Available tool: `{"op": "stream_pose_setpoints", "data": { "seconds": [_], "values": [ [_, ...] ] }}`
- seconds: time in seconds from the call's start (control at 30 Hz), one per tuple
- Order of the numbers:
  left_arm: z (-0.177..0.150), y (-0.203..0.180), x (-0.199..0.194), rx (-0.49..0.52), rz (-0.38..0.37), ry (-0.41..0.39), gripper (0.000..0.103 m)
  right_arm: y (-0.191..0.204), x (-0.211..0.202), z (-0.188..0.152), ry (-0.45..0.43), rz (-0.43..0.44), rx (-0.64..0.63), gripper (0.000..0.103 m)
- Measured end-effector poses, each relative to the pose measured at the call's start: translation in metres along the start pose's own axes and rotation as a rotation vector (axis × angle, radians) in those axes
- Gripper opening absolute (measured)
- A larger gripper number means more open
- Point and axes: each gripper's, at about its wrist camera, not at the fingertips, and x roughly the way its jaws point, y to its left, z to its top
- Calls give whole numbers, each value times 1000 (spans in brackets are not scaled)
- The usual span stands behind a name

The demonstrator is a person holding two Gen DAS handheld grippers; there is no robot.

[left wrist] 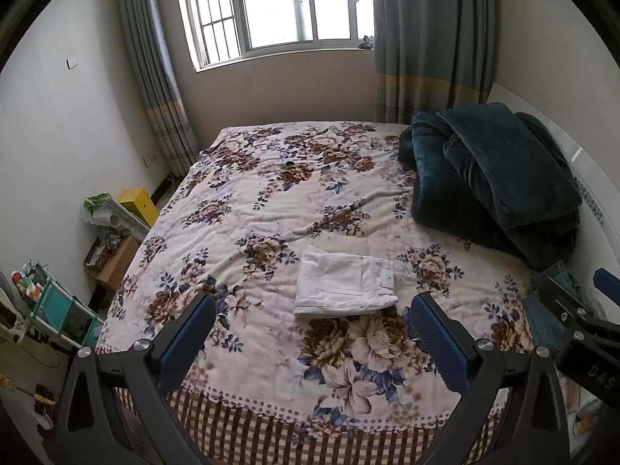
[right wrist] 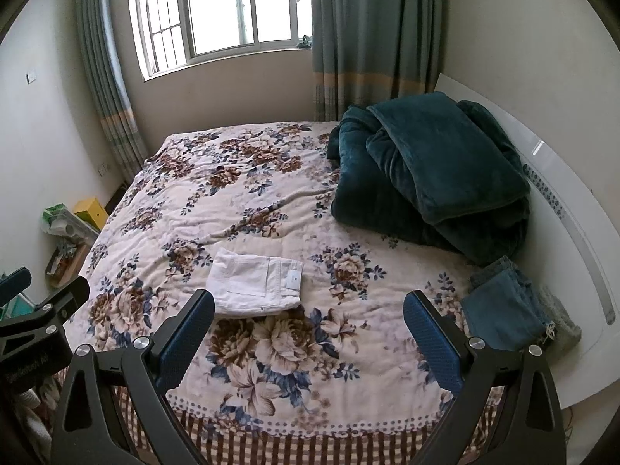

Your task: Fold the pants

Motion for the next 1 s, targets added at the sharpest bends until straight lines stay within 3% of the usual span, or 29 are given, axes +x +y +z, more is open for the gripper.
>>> {"op": "stream_pose_setpoints", "data": {
  "seconds": [1.0],
  "values": [
    [-4,-4,-3,3,-6,0,103,2,-3,-9,9,-5,0,100]
  ]
}}
